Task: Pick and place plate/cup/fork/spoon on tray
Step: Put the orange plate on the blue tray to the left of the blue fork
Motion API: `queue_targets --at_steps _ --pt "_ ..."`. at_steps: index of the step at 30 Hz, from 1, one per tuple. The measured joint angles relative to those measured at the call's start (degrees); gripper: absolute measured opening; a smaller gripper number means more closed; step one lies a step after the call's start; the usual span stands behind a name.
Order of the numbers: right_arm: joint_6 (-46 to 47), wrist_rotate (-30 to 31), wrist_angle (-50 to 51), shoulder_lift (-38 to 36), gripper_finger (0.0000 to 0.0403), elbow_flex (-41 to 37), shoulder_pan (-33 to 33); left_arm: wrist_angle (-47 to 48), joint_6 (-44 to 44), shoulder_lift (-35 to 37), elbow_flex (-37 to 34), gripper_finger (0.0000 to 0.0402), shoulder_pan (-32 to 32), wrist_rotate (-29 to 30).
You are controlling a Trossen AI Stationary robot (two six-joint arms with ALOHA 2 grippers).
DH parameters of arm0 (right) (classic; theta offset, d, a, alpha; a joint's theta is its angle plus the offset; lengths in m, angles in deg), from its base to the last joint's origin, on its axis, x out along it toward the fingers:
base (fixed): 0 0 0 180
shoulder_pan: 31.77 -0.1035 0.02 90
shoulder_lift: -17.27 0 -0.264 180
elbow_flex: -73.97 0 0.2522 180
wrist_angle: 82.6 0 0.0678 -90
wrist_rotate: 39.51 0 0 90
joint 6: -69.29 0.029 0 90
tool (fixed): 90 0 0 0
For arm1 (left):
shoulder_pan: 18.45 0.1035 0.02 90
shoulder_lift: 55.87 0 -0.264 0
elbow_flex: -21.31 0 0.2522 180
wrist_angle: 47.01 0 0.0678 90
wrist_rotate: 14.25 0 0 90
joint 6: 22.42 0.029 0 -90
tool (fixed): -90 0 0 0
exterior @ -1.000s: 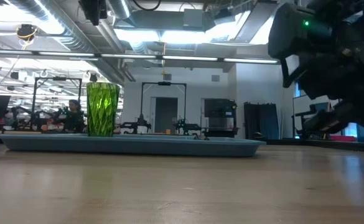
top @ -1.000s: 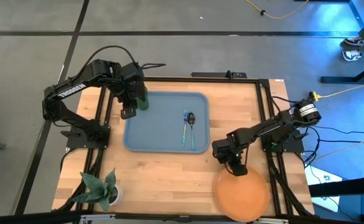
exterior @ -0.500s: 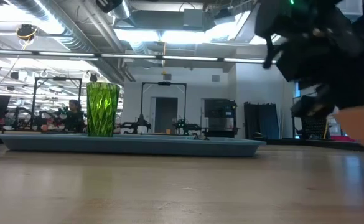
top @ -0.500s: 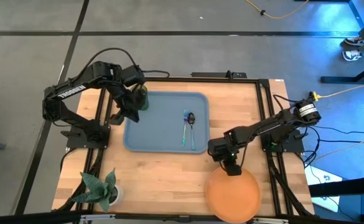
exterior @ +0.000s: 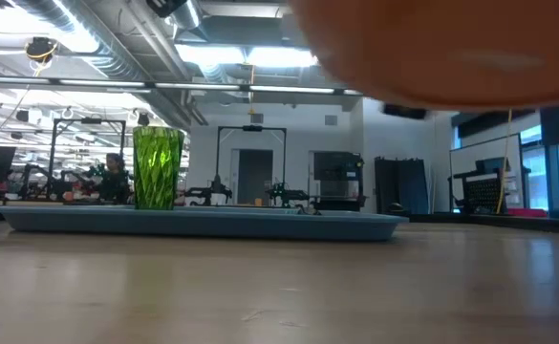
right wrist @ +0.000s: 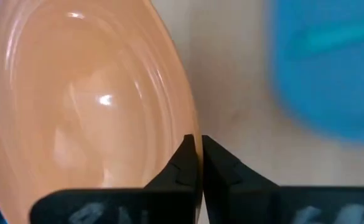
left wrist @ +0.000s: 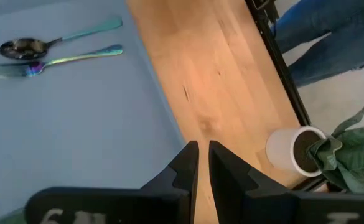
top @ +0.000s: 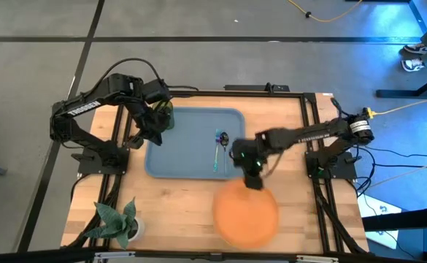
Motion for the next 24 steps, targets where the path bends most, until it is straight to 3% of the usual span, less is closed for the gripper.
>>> queue_targets --at_steps 5,11,24 --pt "1.3 2.6 2.0 4.1 0.0006 9.4 6.9 0.0 2.5 0.9 0.0 0.0030 -1.3 0.1" --pt "-0.8 6.6 5.3 15.3 0.0006 23.7 12.6 0.0 2.4 2.0 0.0 0.0030 -1.6 0.1" --pt "-4.8 6.1 10.1 36.8 0.0006 48.9 23.1 0.1 0.5 4.0 0.0 0.0030 -1.6 0.8"
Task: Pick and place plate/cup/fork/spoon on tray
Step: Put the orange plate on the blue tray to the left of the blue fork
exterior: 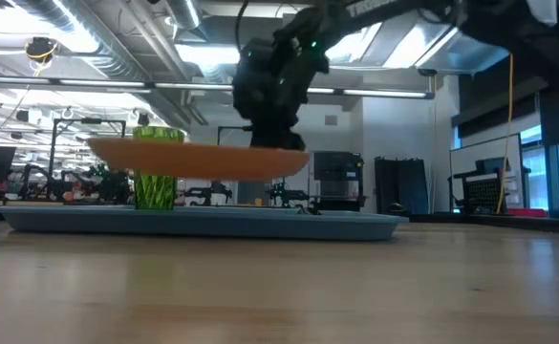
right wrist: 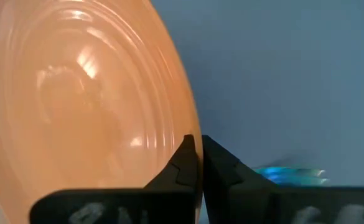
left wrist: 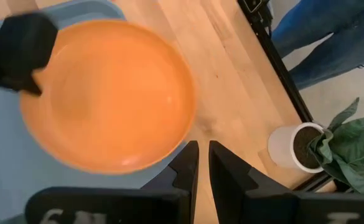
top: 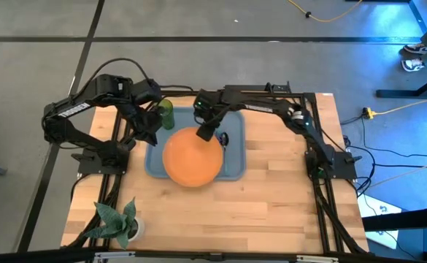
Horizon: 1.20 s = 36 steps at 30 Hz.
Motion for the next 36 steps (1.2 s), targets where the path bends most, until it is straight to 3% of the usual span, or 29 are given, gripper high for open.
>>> queue_targets --at_steps 11,16,20,27,36 --pt "-3.5 1.0 -0.5 10.4 0.0006 8.4 2.6 -0.1 0.0 0.2 0.0 0.0030 0.0 0.1" --pt "-4.4 2.2 -0.3 12.1 0.0006 8.4 3.5 -0.1 0.0 0.2 0.0 0.0030 0.0 0.1" --pt "-4.5 7.6 -0.8 12.0 0.0006 8.4 4.1 -0.1 0.0 0.2 0.0 0.0030 0.0 0.1" --pt "-6.7 6.2 -0.7 12.0 0.0006 8.7 4.7 -0.1 0.1 0.2 0.0 0.0030 0.0 0.1" --pt "-7.6 3.0 -0.9 12.0 0.0067 8.6 4.7 -0.1 -1.3 0.2 0.0 0.0030 0.0 7.8"
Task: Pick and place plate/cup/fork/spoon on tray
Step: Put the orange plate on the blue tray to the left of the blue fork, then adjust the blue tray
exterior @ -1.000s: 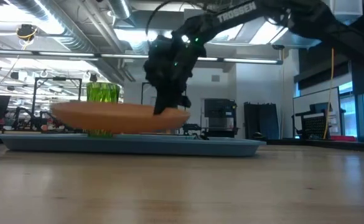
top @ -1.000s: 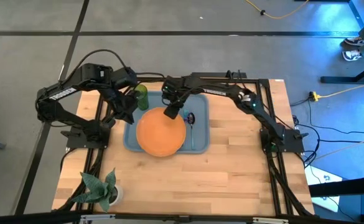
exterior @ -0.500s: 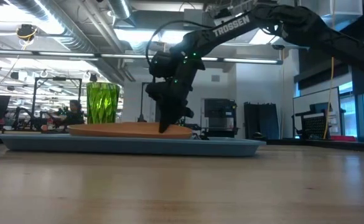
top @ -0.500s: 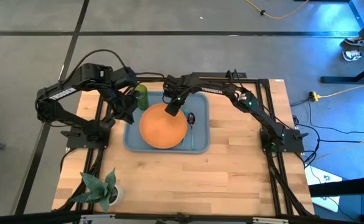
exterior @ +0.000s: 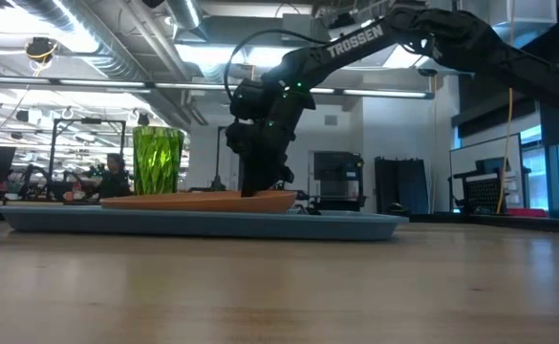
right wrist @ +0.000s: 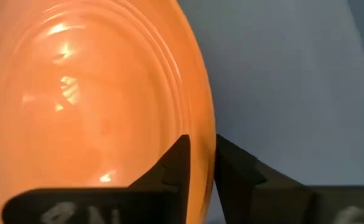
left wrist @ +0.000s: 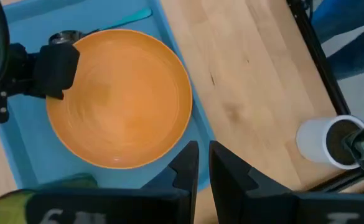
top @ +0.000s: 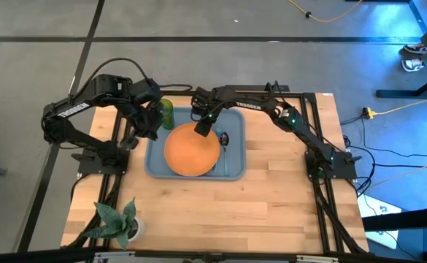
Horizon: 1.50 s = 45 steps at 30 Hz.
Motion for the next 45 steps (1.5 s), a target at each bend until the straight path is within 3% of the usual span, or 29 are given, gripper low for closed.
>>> queue_targets --at_steps 4,8,14,23,27,30,35,37,41,45 --pt "0.1 -0.2 0.0 -0.2 0.0070 0.0 0.0 0.0 -4.2 0.0 0.0 0.0030 0.0 1.6" --pt "0.0 -0.4 1.2 -0.3 0.0072 1.1 0.0 0.0 -10.8 0.0 0.0 0.0030 0.0 9.6" --pt "-0.9 -0.5 1.9 -0.4 0.0073 4.2 -0.1 0.0 -18.3 0.0 0.0 0.0030 0.0 15.8" --pt "-3.2 6.6 7.4 -0.4 0.0073 9.2 -0.2 0.0 -18.2 0.0 0.0 0.0030 0.0 13.1" --pt "-4.0 6.9 11.2 -0.5 0.0074 10.0 -0.4 0.0 -18.2 0.0 0.0 0.0030 0.0 12.7" --pt "-4.9 4.2 18.5 -1.6 0.0074 9.9 -1.6 0.0 -18.2 0.0 0.0 0.0030 0.0 12.7" --pt "-9.4 6.7 36.0 -2.3 0.0070 9.7 -5.1 0.0 -18.2 0.0 0.0 0.0030 0.0 12.1" --pt "-8.9 6.8 34.7 -2.5 0.0061 8.3 -6.2 0.0 -18.2 0.0 0.0 0.0030 0.0 12.1" --pt "-10.2 1.5 35.2 -3.0 0.0029 5.4 -8.5 0.0 -18.3 0.0 0.0 0.0030 0.0 12.1" --pt "-9.8 4.3 35.3 -3.1 0.0006 0.7 -10.4 0.0 -19.0 0.0 0.0 0.0030 0.0 12.2"
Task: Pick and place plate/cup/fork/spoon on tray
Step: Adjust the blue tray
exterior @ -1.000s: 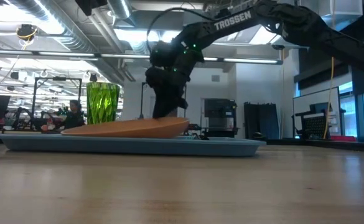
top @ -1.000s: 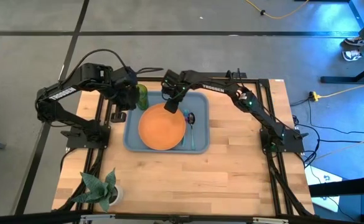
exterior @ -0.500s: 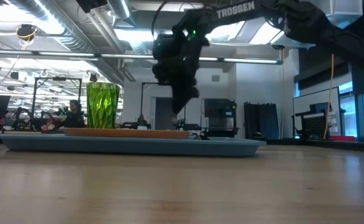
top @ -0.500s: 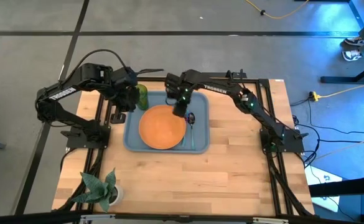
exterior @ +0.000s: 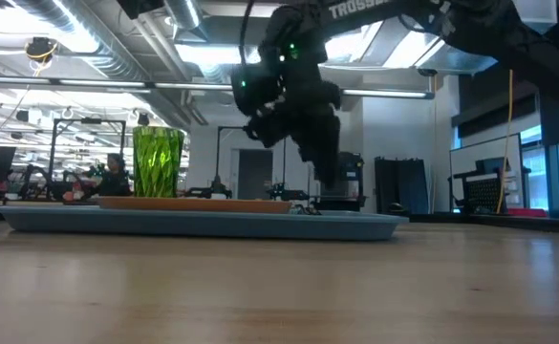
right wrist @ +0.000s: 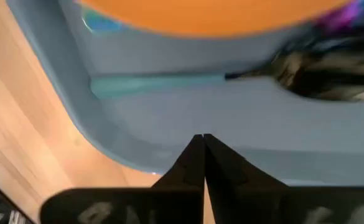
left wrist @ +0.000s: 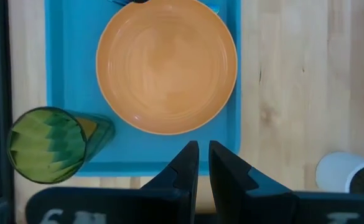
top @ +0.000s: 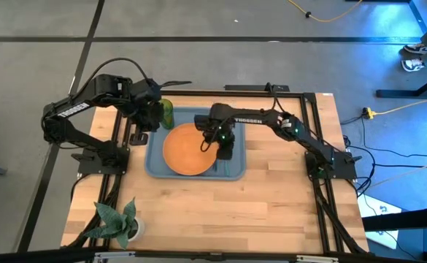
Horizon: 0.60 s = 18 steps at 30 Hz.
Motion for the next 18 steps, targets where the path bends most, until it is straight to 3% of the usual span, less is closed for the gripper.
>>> queue_targets --at_steps 9,18 --pt "0.8 1.0 -0.8 -1.9 0.0005 -12.0 -1.8 0.0 -2.2 0.0 0.0 0.0030 0.0 3.0" --pt "3.1 0.8 -12.6 -10.6 0.0010 -29.4 -1.6 0.0 -1.8 0.0 0.0 0.0030 0.0 3.0"
